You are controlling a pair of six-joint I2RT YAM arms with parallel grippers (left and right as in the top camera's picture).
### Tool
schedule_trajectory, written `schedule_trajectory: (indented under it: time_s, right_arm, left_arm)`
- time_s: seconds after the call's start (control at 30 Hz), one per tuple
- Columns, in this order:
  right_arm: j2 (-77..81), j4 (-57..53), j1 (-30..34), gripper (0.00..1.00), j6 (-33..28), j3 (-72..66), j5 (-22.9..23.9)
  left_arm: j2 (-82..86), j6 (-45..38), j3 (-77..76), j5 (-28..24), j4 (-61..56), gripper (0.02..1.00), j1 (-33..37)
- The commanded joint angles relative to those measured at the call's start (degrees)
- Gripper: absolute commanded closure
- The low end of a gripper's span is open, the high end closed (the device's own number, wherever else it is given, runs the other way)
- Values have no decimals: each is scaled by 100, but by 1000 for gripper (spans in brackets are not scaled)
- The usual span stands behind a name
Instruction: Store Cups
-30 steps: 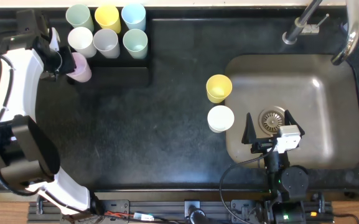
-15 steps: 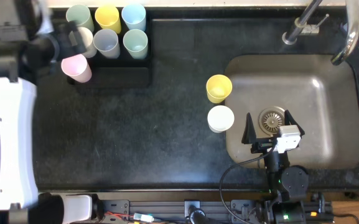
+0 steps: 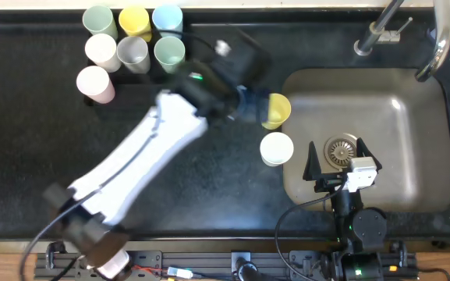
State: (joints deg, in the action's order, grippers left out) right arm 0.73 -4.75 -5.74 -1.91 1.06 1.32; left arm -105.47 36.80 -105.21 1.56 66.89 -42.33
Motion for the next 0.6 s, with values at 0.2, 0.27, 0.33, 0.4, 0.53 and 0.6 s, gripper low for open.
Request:
schedule_trajectory:
  time_s: [0.2,0.27,0.33,0.4,0.53,0.6]
  right_arm:
    - [-48,31,-35,3,22,-79,-39]
    - [-48,31,-35,5,22,-79,-39]
    - [-48,31,-35,5,22,-79,-39]
    - [-48,31,-35,5,22,-79,-39]
    - [-48,31,-35,1,22,-79,-39]
    - [-48,31,-35,3,22,-79,-39]
  left_arm:
    - [-769,424,-31,315,-468,93,-313]
    - [-883,424,-31,459,-584,106,-313]
    - [-1014,424,-31,461,-656,123,-313]
    - [-1108,426,-31,442,-658,132,-313]
    - [-1314,531,-31,409,-675,141,-358]
    - [-1405,531,-31,411,-728,178,-361]
